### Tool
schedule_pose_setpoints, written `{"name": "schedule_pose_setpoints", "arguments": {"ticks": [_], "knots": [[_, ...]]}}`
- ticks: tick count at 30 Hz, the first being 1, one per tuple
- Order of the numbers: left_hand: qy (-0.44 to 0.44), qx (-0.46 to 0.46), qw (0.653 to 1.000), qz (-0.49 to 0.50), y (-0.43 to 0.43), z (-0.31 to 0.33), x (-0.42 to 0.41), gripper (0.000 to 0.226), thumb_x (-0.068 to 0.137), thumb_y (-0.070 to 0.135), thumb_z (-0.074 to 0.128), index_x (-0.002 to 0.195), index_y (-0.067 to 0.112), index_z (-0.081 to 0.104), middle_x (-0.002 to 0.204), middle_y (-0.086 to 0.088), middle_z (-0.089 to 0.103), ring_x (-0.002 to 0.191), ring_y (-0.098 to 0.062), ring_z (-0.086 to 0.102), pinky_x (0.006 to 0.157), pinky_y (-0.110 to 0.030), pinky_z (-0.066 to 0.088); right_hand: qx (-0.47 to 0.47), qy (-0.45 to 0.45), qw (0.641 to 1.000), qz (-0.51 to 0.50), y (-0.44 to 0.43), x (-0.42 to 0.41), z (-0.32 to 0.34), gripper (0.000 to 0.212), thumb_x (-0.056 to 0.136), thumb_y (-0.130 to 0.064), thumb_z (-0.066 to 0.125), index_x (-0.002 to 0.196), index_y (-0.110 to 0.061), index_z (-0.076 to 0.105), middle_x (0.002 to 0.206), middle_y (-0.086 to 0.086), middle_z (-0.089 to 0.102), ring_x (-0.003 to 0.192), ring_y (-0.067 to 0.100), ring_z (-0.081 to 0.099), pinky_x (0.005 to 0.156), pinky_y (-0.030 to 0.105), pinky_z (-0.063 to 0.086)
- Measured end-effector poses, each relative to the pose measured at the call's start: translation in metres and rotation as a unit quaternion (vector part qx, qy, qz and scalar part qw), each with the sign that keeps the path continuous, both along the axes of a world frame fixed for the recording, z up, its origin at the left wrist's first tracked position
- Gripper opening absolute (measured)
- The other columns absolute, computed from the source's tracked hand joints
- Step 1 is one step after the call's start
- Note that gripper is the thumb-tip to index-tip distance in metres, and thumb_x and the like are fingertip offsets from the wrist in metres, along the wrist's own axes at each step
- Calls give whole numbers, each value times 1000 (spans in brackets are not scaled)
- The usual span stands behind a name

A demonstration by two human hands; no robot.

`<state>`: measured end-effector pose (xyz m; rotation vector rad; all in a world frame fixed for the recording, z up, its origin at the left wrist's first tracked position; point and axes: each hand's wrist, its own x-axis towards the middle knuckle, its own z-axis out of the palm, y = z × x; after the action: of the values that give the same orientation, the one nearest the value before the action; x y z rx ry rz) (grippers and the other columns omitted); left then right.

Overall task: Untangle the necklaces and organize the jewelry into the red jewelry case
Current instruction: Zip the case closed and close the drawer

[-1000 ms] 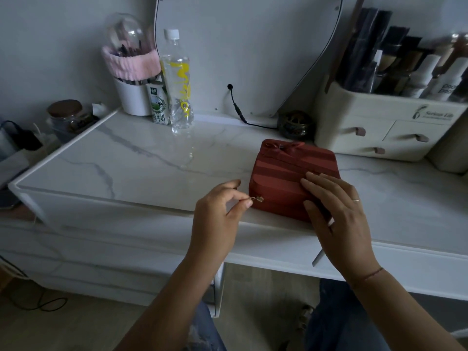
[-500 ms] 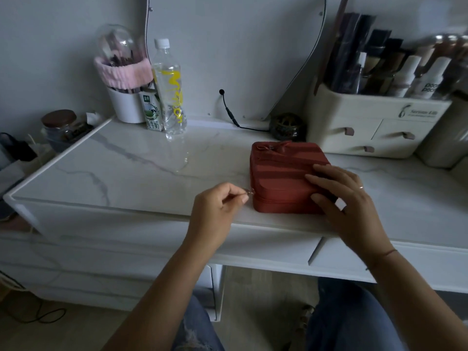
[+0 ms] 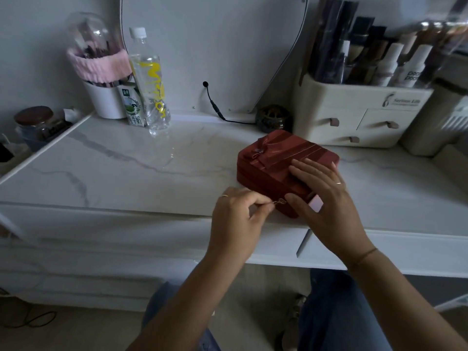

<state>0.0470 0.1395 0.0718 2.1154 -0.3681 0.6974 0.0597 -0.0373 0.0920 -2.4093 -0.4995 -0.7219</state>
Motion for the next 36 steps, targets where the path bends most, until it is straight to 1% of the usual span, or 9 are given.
{"name": "schedule_pose_setpoints", "arguments": {"ticks": [7, 12, 19, 22, 25, 27, 29, 32, 36], "knots": [[85, -49, 991, 88, 45, 8, 48, 7, 79, 16, 75, 84, 12, 77, 82, -2, 74, 76, -13, 66, 72, -25, 49, 5, 0, 1000, 2, 0, 0, 0, 52, 84, -50, 51, 128, -24, 56, 135, -16, 47, 132, 7, 39, 116, 46, 22], [156, -52, 985, 61, 58, 25, 88, 12, 79, 19, 75, 89, 12, 77, 76, 5, 69, 65, 5, 57, 59, -2, 37, 17, 0, 1000, 6, 0, 0, 0, 51, 84, -49, 52, 128, -25, 55, 134, -14, 48, 131, 6, 39, 114, 50, 23], [188, -61, 980, 35, 51, 23, 108, 13, 83, 20, 72, 94, 13, 76, 88, 1, 72, 80, -8, 65, 63, -3, 39, 24, 22, 999, 24, -1, 1, 2, 47, 86, -51, 50, 128, -32, 51, 136, -21, 44, 132, -1, 35, 116, 48, 21], [171, -133, 973, 84, 45, 17, 90, 27, 90, 24, 63, 112, 9, 68, 109, -4, 69, 97, -11, 64, 78, -12, 43, 128, 70, 988, 57, -10, 3, 5, 43, 90, -49, 45, 129, -31, 52, 136, -21, 47, 130, -7, 35, 114, 29, 25], [178, -271, 941, 100, 16, 22, 45, 40, 97, 27, 52, 130, 4, 54, 127, -5, 60, 102, -1, 53, 72, 5, 33, 243, 85, 966, 1, -23, 19, 7, 44, 95, -38, 47, 137, -26, 44, 141, -8, 45, 129, -4, 38, 103, 11, 28], [218, -300, 928, 41, -10, 24, 15, 50, 99, 35, 45, 142, 10, 42, 139, 1, 49, 112, 4, 44, 76, 9, 27, 317, 136, 938, -31, -28, 33, 9, 45, 99, -29, 46, 142, -22, 37, 134, -10, 46, 117, -15, 43, 94, 5, 31], [253, -281, 926, -27, -30, 24, -6, 66, 94, 52, 35, 151, 20, 24, 154, 8, 28, 133, 2, 30, 96, 0, 21, 367, 174, 913, -37, -29, 45, 9, 42, 99, -23, 46, 140, -16, 41, 122, -13, 53, 107, -17, 50, 91, 4, 36], [279, -281, 917, -53, -39, 26, 1, 86, 80, 68, 28, 153, 26, 9, 160, 9, 10, 145, -6, 13, 118, -27, 13, 378, 176, 907, -57, -32, 44, 5, 34, 96, -21, 52, 130, -14, 53, 121, 0, 60, 113, 10, 55, 105, 32, 41], [297, -285, 907, -87, -31, 23, 40, 102, 71, 88, 34, 152, 28, 18, 156, 7, 27, 142, -9, 27, 118, -39, 22, 399, 153, 900, -91, -29, 16, 0, 32, 94, -19, 54, 125, -19, 55, 113, 0, 63, 103, 12, 58, 100, 40, 46]]}}
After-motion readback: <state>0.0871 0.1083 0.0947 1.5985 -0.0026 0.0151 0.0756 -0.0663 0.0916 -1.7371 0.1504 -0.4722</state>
